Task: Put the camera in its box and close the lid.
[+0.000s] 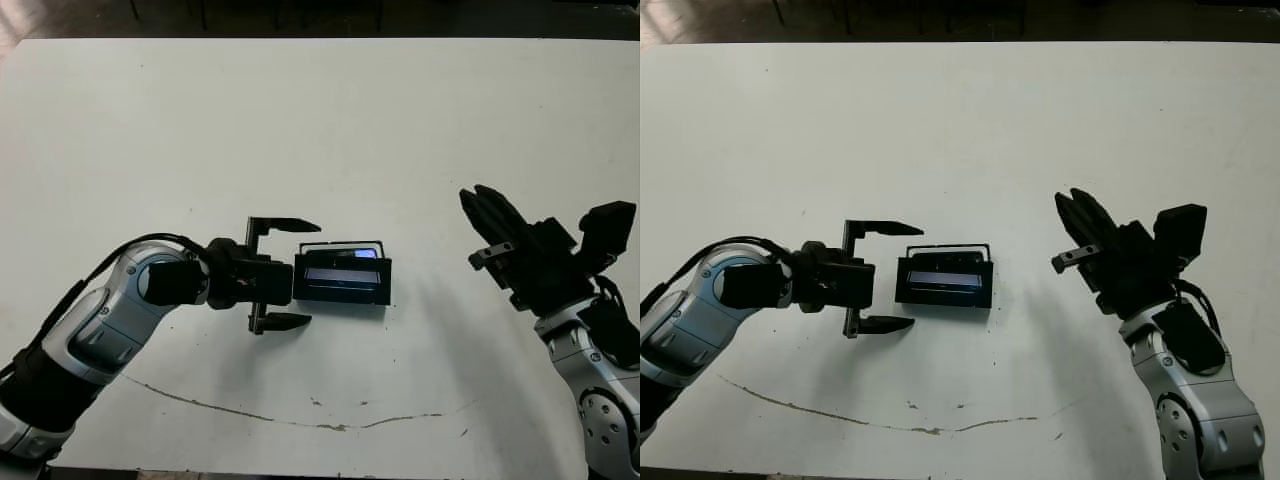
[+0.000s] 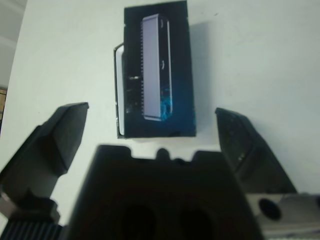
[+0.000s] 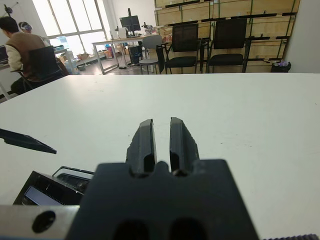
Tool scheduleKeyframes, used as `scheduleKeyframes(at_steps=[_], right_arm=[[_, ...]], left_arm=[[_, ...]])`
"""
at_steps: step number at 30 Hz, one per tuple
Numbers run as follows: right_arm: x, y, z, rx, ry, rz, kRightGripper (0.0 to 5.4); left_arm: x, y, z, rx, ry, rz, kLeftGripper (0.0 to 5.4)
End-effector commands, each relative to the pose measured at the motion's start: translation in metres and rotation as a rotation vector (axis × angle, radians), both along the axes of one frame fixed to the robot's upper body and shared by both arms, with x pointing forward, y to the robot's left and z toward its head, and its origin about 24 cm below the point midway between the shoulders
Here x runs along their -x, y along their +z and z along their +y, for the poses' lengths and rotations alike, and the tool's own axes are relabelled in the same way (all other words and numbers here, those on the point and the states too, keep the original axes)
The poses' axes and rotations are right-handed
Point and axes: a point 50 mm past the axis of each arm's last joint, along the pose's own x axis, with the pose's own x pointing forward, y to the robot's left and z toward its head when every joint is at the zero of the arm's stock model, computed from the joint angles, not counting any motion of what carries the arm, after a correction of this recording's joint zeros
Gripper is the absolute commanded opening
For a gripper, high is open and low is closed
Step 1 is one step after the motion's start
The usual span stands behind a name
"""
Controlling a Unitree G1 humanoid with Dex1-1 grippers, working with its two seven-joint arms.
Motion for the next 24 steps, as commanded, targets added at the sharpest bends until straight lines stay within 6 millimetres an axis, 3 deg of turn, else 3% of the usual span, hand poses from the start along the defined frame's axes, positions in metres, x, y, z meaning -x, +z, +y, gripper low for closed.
scheduleKeyframes(at_steps=[1, 15, 18, 24], right_arm=[[0.0011, -0.0050, -0.0050, 0.020, -0.012, 0.028, 0.00], [0.0014, -0.0052, -0.0056, 0.023, -0.018, 0.021, 0.00], [0.0015, -0.0050, -0.0055, 0.026, -0.022, 0.020, 0.00], [0.0013, -0.0051, -0.0054, 0.021, -0.022, 0.024, 0.00]], left_arm=[[-0.0019, -0.0076, 0.0010, -0.035, 0.004, 0.011, 5.39], [-0.0055, -0.0107, -0.0067, -0.016, -0.005, 0.013, 5.39], [-0.0045, -0.0116, -0.0064, -0.002, 0.009, 0.046, 4.99], [-0.0027, -0.0155, -0.0063, -0.011, 0.014, 0.053, 3.56]])
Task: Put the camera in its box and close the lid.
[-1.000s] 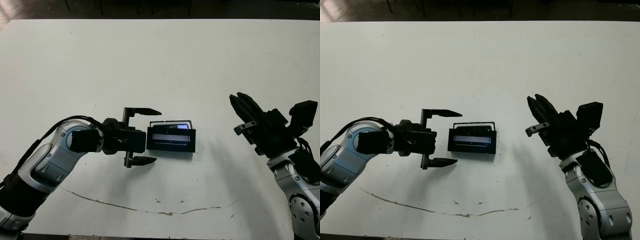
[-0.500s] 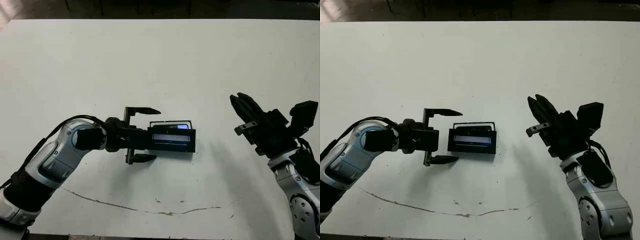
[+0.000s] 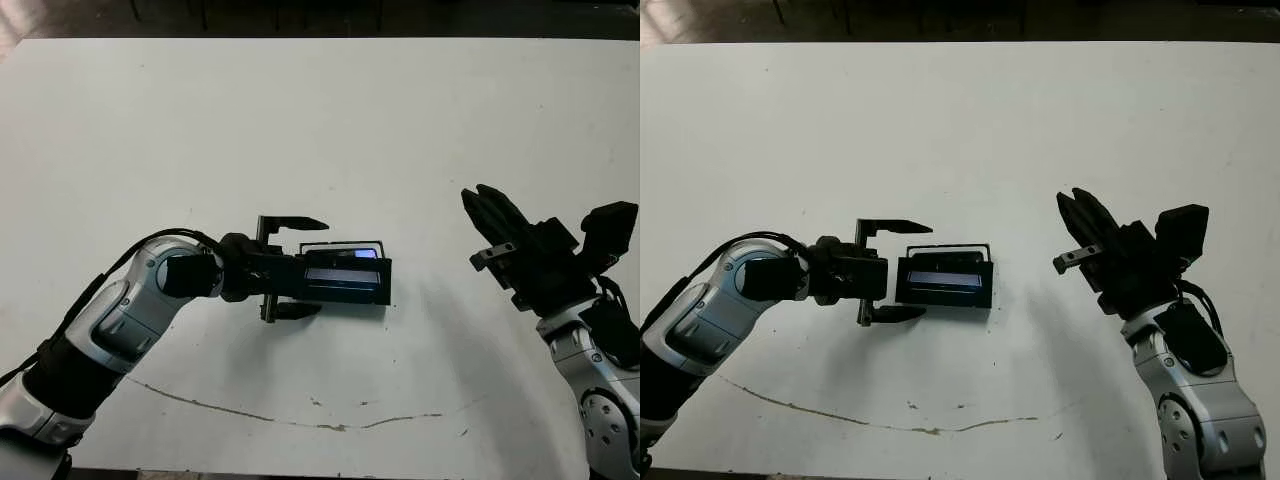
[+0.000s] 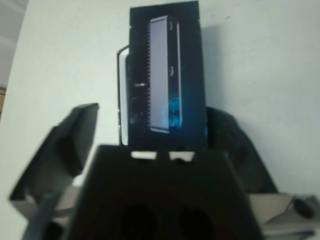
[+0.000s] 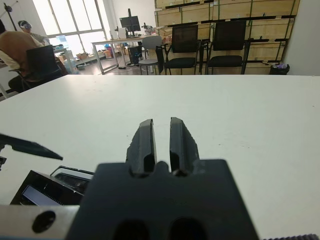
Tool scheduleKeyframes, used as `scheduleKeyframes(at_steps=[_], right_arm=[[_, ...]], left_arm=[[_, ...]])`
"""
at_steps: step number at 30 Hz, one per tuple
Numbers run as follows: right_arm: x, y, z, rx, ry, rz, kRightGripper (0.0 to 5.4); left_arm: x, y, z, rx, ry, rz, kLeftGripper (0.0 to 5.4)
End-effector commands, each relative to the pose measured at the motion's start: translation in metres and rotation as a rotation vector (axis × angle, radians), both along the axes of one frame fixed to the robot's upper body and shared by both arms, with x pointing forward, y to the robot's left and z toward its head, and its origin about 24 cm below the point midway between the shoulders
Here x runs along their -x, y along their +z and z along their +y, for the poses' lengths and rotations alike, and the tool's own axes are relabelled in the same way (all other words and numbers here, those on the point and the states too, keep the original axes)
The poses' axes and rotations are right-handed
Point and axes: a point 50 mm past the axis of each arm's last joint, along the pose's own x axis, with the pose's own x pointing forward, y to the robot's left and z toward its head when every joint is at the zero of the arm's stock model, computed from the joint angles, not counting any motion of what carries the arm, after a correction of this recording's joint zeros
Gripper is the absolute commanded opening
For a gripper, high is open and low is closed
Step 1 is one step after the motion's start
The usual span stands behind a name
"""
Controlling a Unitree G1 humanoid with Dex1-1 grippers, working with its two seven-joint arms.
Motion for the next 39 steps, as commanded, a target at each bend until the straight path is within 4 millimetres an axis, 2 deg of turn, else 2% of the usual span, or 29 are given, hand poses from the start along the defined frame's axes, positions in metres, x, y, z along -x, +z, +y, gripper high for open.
scheduleKeyframes(at_steps=[1, 7, 11, 21, 31, 39], right_arm=[[0.001, -0.005, -0.004, 0.010, -0.018, 0.030, 0.00], [0.001, -0.004, -0.005, 0.016, -0.022, 0.030, 0.00], [0.001, -0.004, -0.005, 0.019, -0.025, 0.029, 0.00], [0.001, -0.005, -0.004, 0.012, -0.016, 0.025, 0.00], [0.001, -0.005, -0.002, 0.010, -0.023, 0.033, 0.00], [0.001, -0.005, -0.001, 0.006, -0.019, 0.034, 0.00]], left_arm=[[0.003, -0.010, 0.002, -0.033, 0.009, 0.032, 3.36], [0.004, -0.013, 0.003, -0.045, -0.009, 0.041, 2.01], [0.004, -0.015, 0.005, -0.050, -0.003, 0.034, 1.61], [0.000, -0.014, 0.011, -0.042, 0.001, 0.020, 1.60], [-0.009, 0.026, 0.033, 0.116, 0.112, 0.183, 1.60], [-0.027, 0.038, 0.056, 0.223, 0.204, 0.384, 1.60]])
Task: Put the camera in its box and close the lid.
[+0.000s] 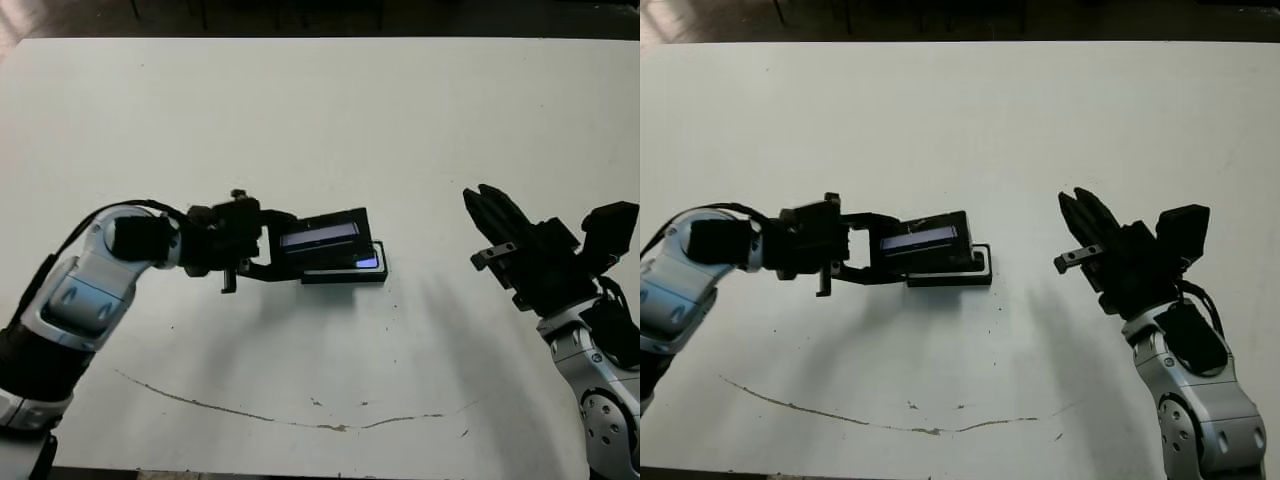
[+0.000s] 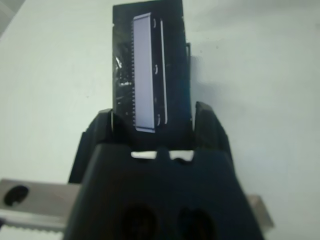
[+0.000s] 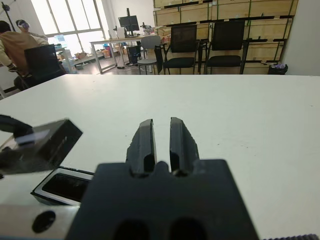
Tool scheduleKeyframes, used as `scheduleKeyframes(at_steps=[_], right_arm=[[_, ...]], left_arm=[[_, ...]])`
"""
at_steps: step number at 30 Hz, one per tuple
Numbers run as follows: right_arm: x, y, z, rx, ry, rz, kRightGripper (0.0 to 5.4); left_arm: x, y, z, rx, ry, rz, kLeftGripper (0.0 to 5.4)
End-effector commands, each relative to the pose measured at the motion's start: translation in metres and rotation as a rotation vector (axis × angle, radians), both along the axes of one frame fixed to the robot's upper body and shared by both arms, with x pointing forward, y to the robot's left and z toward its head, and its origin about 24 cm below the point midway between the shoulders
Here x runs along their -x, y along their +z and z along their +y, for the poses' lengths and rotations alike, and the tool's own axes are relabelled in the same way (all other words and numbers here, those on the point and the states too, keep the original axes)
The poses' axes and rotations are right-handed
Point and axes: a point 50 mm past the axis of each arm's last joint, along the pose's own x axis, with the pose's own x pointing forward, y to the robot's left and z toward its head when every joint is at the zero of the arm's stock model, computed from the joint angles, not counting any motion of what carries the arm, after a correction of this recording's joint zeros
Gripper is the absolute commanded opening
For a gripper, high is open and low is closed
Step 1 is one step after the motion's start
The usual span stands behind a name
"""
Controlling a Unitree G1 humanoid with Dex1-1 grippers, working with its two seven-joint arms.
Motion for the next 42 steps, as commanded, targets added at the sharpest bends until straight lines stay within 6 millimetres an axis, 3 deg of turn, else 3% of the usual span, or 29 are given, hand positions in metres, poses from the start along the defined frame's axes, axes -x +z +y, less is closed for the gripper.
scheduleKeyframes(at_steps=[1, 11, 18, 31, 42], right_arm=[[0.001, -0.005, -0.002, 0.002, -0.011, 0.034, 0.00], [0.001, -0.005, -0.002, 0.003, -0.009, 0.033, 0.00], [0.001, -0.005, -0.002, 0.009, -0.006, 0.029, 0.00], [0.000, -0.006, -0.003, 0.006, -0.001, 0.037, 0.00], [0.001, -0.006, -0.003, 0.009, -0.005, 0.035, 0.00]], left_arm=[[-0.007, -0.002, 0.012, 0.001, 0.052, 0.086, 1.60], [-0.028, -0.021, 0.022, -0.049, 0.067, 0.201, 1.60], [-0.041, -0.044, 0.018, -0.009, 0.041, 0.310, 1.60], [-0.033, -0.073, 0.008, 0.043, 0.004, 0.502, 1.60], [-0.025, -0.067, 0.004, 0.048, -0.078, 0.561, 1.60]])
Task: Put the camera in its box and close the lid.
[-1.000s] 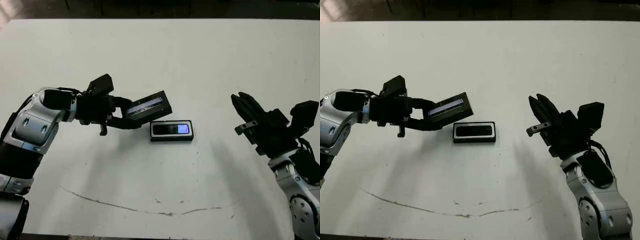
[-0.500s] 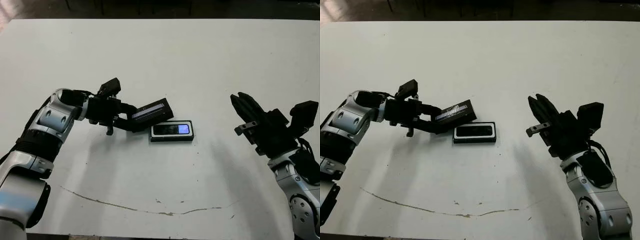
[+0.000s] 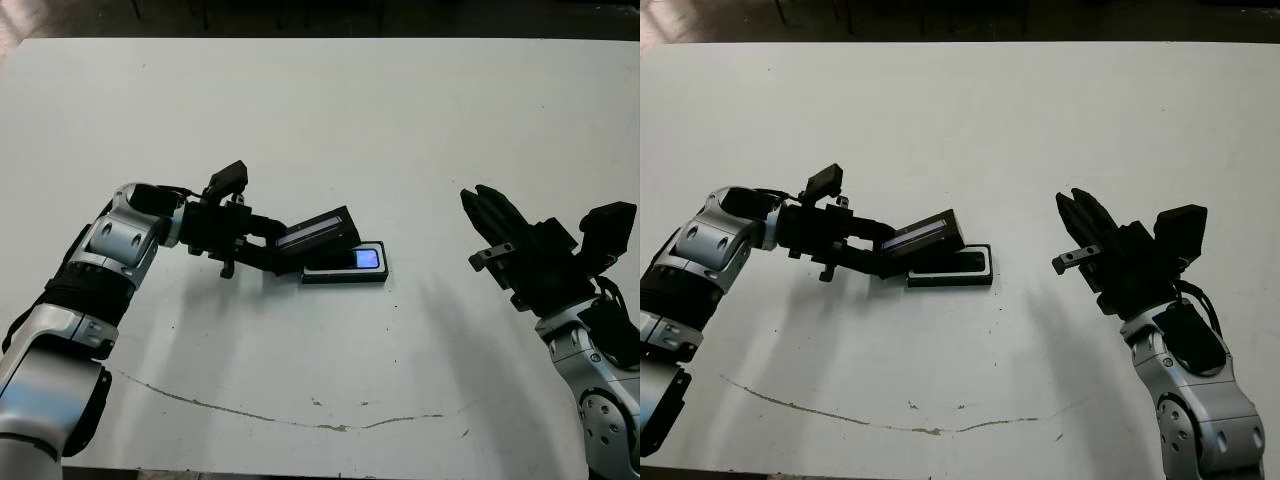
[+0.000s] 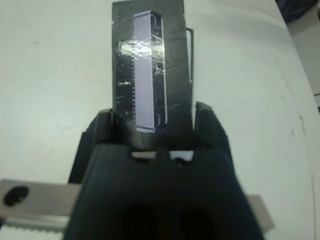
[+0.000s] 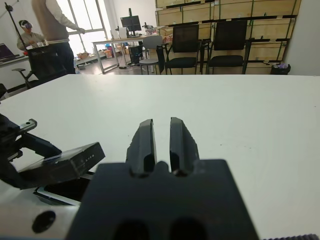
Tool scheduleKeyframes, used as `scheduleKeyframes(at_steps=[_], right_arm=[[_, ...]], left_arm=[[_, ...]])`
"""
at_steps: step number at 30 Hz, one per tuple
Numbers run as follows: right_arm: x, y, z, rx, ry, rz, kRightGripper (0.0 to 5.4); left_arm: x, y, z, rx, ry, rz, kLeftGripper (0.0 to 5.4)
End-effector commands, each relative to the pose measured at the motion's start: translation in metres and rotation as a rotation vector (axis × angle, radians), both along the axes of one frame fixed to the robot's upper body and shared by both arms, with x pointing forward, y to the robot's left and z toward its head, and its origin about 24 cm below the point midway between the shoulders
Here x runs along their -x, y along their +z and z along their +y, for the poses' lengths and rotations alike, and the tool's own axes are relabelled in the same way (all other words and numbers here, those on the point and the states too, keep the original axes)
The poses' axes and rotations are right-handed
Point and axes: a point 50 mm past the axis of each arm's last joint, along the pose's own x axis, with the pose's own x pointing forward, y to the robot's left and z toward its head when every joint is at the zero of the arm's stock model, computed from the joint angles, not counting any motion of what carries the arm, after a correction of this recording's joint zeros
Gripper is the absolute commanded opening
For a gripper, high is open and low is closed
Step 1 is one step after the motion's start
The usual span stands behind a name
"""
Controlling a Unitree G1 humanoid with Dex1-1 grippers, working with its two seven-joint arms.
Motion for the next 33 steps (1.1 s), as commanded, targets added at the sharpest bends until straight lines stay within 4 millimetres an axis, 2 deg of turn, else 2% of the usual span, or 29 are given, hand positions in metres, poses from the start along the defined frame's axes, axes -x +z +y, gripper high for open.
scheduleKeyframes(at_steps=[1, 8, 17, 23, 33], right_arm=[[0.001, -0.006, -0.003, 0.013, -0.014, 0.032, 0.00], [0.001, -0.007, -0.002, -0.003, -0.010, 0.038, 0.00], [0.001, -0.007, -0.003, -0.003, -0.008, 0.040, 0.00], [0.002, -0.007, -0.002, -0.001, -0.011, 0.039, 0.00], [0.002, -0.009, -0.002, -0.004, -0.010, 0.045, 0.00]], left_arm=[[0.012, -0.017, 0.005, -0.047, -0.004, 0.114, 1.60], [0.018, -0.015, 0.000, -0.066, -0.032, 0.136, 1.60], [0.022, -0.026, -0.010, -0.057, 0.046, 0.021, 1.59], [0.019, -0.034, -0.013, -0.046, 0.100, -0.061, 1.59], [0.016, -0.031, -0.022, -0.059, 0.079, -0.082, 1.59]])
